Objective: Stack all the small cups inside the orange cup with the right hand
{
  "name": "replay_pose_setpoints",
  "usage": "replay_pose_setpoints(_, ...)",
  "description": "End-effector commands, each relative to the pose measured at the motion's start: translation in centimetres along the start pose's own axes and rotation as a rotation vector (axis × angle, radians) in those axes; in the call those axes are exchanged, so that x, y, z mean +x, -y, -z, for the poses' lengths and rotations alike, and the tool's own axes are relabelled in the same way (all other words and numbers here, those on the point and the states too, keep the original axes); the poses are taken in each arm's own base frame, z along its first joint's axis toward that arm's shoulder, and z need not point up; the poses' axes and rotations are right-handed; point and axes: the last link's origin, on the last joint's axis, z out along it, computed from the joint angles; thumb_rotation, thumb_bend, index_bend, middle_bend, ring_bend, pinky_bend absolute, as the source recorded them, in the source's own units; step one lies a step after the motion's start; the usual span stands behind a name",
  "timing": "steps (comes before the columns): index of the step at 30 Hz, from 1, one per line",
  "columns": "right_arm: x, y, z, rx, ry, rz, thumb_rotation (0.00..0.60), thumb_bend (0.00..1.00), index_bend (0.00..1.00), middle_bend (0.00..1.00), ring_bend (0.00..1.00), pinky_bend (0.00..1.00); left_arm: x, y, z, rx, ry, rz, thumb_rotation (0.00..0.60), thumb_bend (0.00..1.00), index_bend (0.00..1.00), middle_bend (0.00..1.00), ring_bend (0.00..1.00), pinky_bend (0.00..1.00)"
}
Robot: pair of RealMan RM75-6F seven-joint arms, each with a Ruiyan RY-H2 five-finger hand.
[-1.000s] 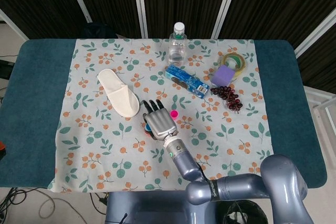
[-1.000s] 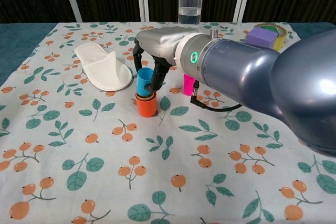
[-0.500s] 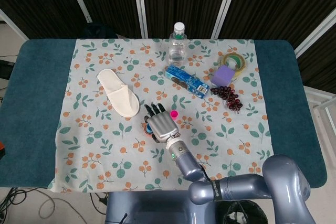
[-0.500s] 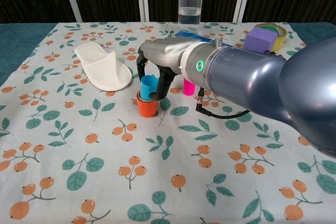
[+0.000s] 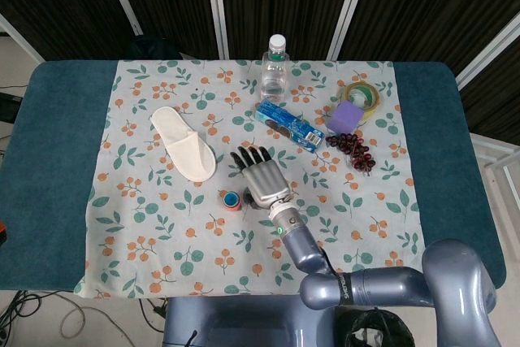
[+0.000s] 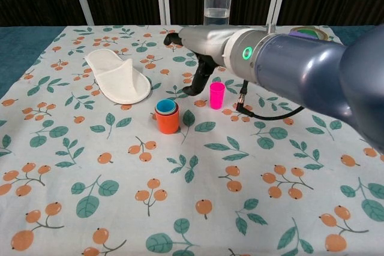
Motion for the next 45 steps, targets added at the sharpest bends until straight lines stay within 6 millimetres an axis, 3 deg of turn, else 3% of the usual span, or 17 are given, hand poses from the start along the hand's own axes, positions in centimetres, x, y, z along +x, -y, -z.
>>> replay_pose_setpoints(1,0.1,-3.0,0.0,-0.064,0.021,0.055,0.6,0.42,0.0,0.0,0.0,0.08,0.0,0.0,0.0,0.001,0.002,0.001,0.6,0.73,0.13,0.0,0.0,0.0)
replay_pose_setpoints(7,-1.0,-5.7,0.1,-0.108,0.069,0.093,0.6,0.42,0.01,0.0,0.0,0.08,-0.1,-0.1,0.1,0.002,0.003,-0.002,0.6,0.73,0.13,0.0,0.0,0.0)
replay_pose_setpoints(19,-2.0,-5.7,-0.7,-0.094,0.054,0.048,0.6,0.42,0.32,0.0,0.0,0.08,-0.2,-0.1,0.1,0.016,0.015,0.012,0.6,0.73,0.13,0.0,0.0,0.0)
replay_pose_setpoints(45,-2.8,-4.1,-2.8,-0.102,0.05,0.032,0.6,0.42,0.4,0.0,0.0,0.08,-0.3,0.1,0.1,0.02,0.015,0.009,0.6,0.73,0.13,0.0,0.0,0.0)
